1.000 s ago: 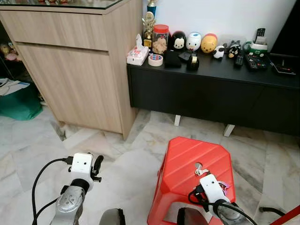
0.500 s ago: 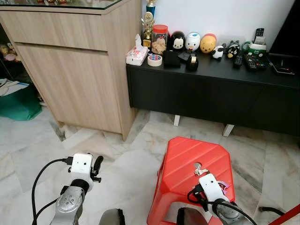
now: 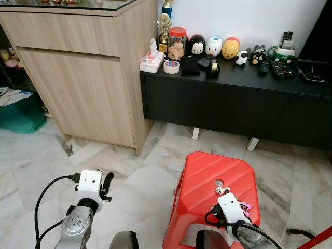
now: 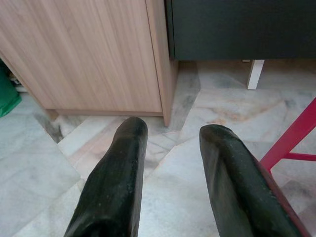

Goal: Hang keys on a hook

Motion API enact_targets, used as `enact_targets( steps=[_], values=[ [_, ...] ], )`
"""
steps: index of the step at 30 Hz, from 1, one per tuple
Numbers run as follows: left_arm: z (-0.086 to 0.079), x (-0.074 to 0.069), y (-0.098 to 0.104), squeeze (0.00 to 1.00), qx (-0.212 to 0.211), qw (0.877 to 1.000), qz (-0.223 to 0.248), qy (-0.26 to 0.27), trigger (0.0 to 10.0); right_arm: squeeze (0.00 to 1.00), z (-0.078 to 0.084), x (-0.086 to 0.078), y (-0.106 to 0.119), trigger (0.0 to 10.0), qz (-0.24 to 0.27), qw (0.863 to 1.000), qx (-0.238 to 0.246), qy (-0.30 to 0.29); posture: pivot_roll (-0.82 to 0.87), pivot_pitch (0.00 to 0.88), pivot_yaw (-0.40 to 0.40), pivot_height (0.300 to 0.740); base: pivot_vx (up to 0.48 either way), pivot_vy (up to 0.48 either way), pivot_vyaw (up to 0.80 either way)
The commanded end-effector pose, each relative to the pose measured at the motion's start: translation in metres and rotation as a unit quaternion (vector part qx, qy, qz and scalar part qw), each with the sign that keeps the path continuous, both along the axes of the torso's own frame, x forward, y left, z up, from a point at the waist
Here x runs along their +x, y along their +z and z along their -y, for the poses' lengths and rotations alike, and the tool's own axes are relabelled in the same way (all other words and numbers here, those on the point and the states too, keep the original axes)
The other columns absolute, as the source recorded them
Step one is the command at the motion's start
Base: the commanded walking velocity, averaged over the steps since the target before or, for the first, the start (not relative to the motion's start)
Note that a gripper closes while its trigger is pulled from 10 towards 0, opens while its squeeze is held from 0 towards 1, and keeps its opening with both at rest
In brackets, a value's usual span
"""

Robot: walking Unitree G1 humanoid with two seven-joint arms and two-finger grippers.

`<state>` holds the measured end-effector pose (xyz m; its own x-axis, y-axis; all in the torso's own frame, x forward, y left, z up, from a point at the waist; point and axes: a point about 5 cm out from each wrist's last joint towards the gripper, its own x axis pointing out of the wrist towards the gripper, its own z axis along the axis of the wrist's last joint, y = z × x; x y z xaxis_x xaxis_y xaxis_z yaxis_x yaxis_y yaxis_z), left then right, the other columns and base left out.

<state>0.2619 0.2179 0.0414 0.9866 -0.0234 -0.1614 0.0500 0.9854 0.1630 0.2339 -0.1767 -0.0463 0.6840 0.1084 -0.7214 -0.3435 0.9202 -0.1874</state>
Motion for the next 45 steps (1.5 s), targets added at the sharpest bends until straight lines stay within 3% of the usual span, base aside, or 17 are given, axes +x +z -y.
enact_targets(
  steps=[1,16,28,45],
  values=[
    [-0.001,-0.001,-0.003,0.00,0.009,1.000,-0.008,-0.004,10.0,0.00,0.000,-0.004,-0.004,10.0,-0.018,1.000,0.001,-0.006,0.08,0.000,-0.016,0.602,0.000,0.000,0.00],
    [-0.001,-0.001,-0.003,0.00,0.009,1.000,-0.008,-0.004,10.0,0.00,-0.005,0.007,0.007,10.0,0.028,0.999,0.027,0.011,0.08,0.000,-0.014,0.602,0.000,0.000,0.00],
    [-0.001,-0.001,-0.004,0.00,0.008,1.000,-0.009,-0.002,10.0,0.00,-0.001,0.005,0.003,10.0,0.008,1.000,0.014,0.011,0.08,0.000,-0.016,0.602,0.000,0.000,0.00],
    [-0.002,0.000,-0.003,0.00,0.010,1.000,-0.009,-0.004,10.0,0.00,0.000,0.020,0.008,10.0,0.001,1.000,0.019,0.017,0.09,0.000,-0.007,0.602,0.000,0.000,0.00]
  ],
)
